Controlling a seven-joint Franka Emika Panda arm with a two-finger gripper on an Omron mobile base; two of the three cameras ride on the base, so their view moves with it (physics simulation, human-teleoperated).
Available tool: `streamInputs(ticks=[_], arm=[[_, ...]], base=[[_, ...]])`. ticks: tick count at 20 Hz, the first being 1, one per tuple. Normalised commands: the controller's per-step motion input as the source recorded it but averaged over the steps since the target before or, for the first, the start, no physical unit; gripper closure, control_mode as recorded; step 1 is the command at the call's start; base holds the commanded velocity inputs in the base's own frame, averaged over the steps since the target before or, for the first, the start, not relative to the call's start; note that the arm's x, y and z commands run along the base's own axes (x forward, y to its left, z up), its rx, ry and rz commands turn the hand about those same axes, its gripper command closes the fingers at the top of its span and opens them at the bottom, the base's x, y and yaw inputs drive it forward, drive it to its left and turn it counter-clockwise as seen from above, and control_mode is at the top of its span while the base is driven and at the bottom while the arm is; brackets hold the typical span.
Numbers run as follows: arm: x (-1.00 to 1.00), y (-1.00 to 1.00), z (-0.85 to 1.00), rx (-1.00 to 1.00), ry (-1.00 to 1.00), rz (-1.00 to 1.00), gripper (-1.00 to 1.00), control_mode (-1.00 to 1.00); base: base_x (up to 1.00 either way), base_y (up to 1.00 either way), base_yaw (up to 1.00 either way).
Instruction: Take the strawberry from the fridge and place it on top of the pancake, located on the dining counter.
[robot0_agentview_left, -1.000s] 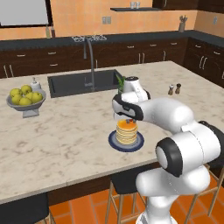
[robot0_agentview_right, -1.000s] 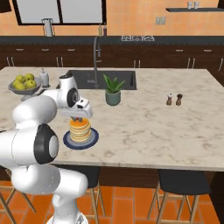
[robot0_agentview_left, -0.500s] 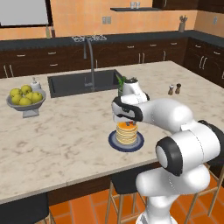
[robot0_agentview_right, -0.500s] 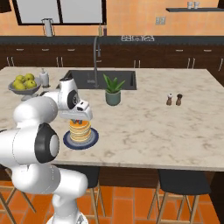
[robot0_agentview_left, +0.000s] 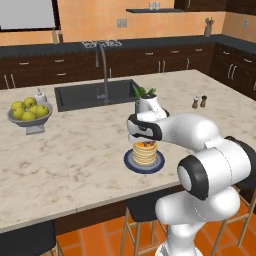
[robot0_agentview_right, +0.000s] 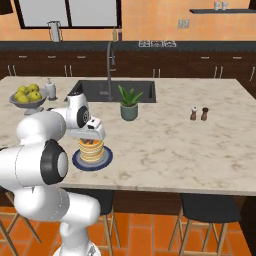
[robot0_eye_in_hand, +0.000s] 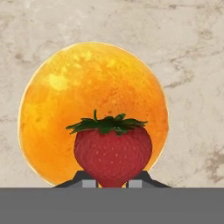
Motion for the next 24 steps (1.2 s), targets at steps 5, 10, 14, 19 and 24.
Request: streamInputs(ticks=[5, 10, 14, 19, 24], arm=[[0.0, 0.0, -0.05, 0.0, 0.0, 0.0, 1.0, -1.0], [0.0, 0.0, -0.15, 0.0, 0.0, 0.0, -1.0, -1.0], [0.0, 0.0, -0.04, 0.0, 0.0, 0.0, -1.0, -1.0], [-0.08, 0.0, 0.03, 0.0, 0.0, 0.0, -1.0, -1.0], [-0.21, -0.02, 0.08, 0.0, 0.0, 0.0, -1.0, -1.0]], base=[[0.0, 0.0, 0.0], [0.0, 0.0, 0.0], [0.0, 0.0, 0.0], [0.0, 0.0, 0.0], [0.0, 0.0, 0.0]])
